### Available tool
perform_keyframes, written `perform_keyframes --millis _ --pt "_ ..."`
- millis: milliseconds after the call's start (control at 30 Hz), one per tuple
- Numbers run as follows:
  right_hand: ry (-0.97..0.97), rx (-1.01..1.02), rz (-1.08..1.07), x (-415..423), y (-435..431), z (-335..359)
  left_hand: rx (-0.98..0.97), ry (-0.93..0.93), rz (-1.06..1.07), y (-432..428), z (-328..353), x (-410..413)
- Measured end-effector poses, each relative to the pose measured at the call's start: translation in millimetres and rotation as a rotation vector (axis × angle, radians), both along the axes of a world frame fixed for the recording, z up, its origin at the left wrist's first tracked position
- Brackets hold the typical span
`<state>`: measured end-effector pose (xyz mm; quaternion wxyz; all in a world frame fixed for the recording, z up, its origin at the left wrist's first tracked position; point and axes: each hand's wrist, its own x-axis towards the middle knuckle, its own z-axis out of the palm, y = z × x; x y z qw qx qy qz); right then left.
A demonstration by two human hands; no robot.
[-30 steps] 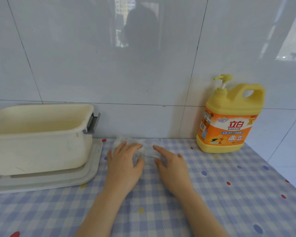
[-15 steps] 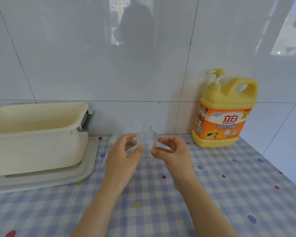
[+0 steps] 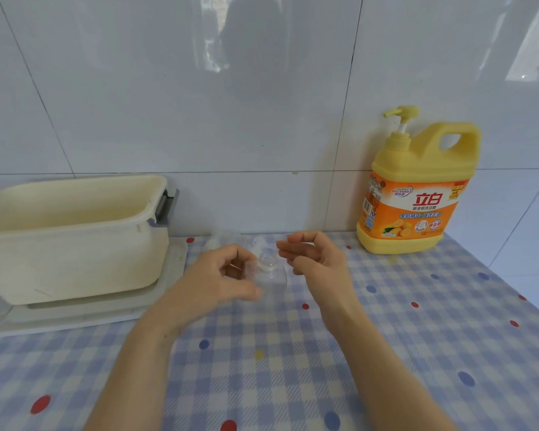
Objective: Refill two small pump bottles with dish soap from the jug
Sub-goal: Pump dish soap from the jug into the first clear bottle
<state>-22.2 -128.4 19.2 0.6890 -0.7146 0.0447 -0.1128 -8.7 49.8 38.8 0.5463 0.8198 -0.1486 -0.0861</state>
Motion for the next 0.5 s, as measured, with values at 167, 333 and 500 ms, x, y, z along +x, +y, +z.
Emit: perform_keyframes --millis 167,333,500 --pt "0.044 -0.018 -0.025 0.6 1.9 0.4 0.106 -0.014 0.007 13.8 1.8 0.6" --pt "0.021 -0.038 -0.027 0.2 5.5 0.9 0.176 -0.001 -0.020 16.7 -1.1 0.9" --pt "0.053 -0.082 -0.074 -0.3 5.8 2.0 0.095 -0.029 -0.083 19.2 7.9 -4.7"
